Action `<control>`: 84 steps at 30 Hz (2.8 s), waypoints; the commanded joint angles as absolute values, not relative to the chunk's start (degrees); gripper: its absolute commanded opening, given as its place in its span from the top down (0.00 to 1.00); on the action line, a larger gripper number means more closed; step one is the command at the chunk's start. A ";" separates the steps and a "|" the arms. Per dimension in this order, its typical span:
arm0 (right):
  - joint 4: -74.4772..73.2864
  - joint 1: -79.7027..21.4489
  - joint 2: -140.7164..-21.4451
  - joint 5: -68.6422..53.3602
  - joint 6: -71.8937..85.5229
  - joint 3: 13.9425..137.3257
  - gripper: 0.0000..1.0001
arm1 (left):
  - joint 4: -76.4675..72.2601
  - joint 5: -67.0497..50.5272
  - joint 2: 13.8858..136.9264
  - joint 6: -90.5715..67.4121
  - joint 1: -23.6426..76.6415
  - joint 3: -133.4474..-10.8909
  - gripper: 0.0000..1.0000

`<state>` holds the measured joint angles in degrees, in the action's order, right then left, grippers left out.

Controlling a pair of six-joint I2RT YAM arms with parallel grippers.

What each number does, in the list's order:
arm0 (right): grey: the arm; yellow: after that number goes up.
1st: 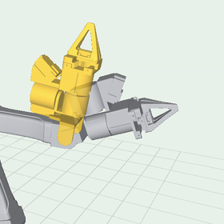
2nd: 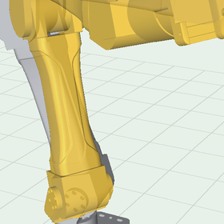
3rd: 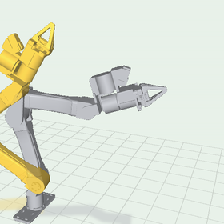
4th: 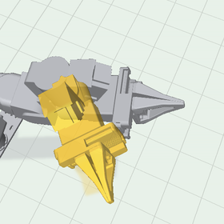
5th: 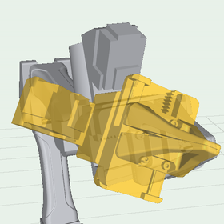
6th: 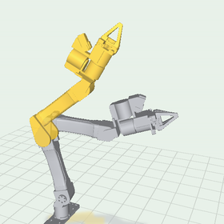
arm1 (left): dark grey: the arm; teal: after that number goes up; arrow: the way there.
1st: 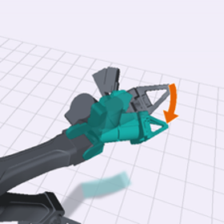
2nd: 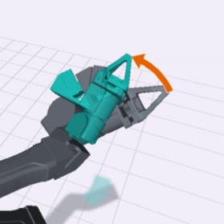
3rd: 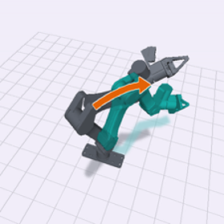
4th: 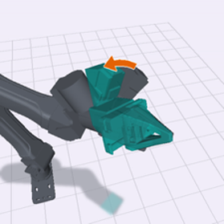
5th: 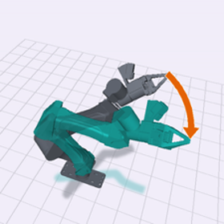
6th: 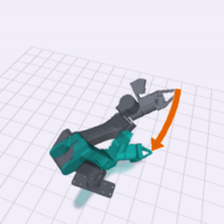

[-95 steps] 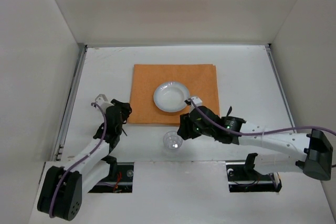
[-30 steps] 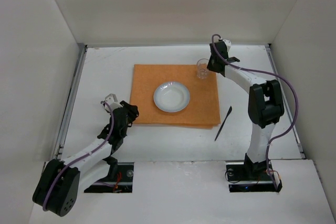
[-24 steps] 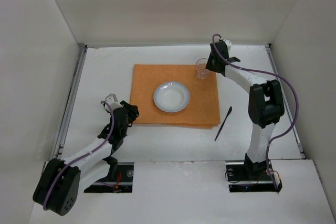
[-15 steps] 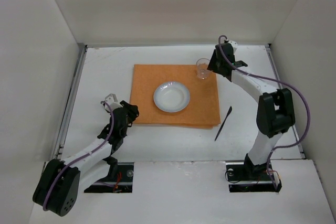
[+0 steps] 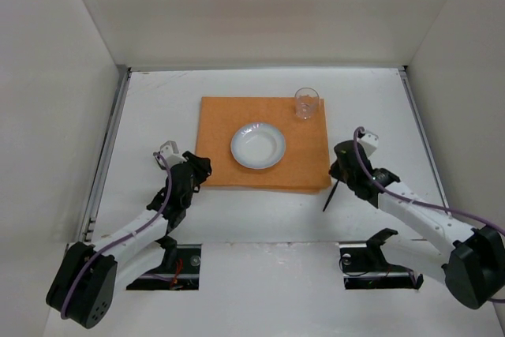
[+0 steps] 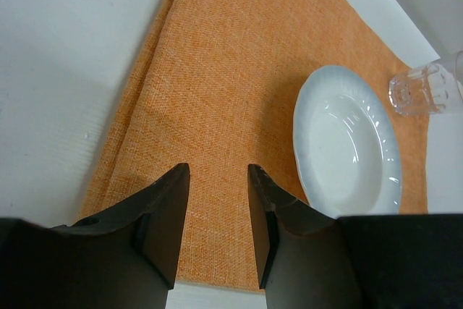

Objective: Set the dinner table for one person

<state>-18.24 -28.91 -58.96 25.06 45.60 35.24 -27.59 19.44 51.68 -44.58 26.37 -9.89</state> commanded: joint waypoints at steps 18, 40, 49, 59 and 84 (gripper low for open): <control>-37.09 -37.14 -55.11 24.35 59.24 30.50 0.72 | -29.27 18.28 49.84 -46.23 25.53 -10.37 0.64; -32.52 -37.13 -67.59 22.59 56.87 33.40 0.72 | -27.95 16.26 47.90 -47.64 23.60 -10.02 0.63; -32.33 -37.04 -62.86 24.78 57.74 32.61 1.00 | -28.04 15.82 47.99 -47.64 22.98 -9.76 0.63; -39.74 -38.18 -51.76 28.31 49.34 39.36 0.97 | -28.74 15.82 49.57 -47.72 23.16 -9.93 0.63; -2.37 -34.15 -79.53 9.32 38.23 41.04 0.97 | -29.71 17.31 52.21 -46.67 23.60 -10.11 0.63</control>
<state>-5.91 -35.51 -77.84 10.41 38.54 40.10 -27.38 16.60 52.14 -47.03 23.31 -9.87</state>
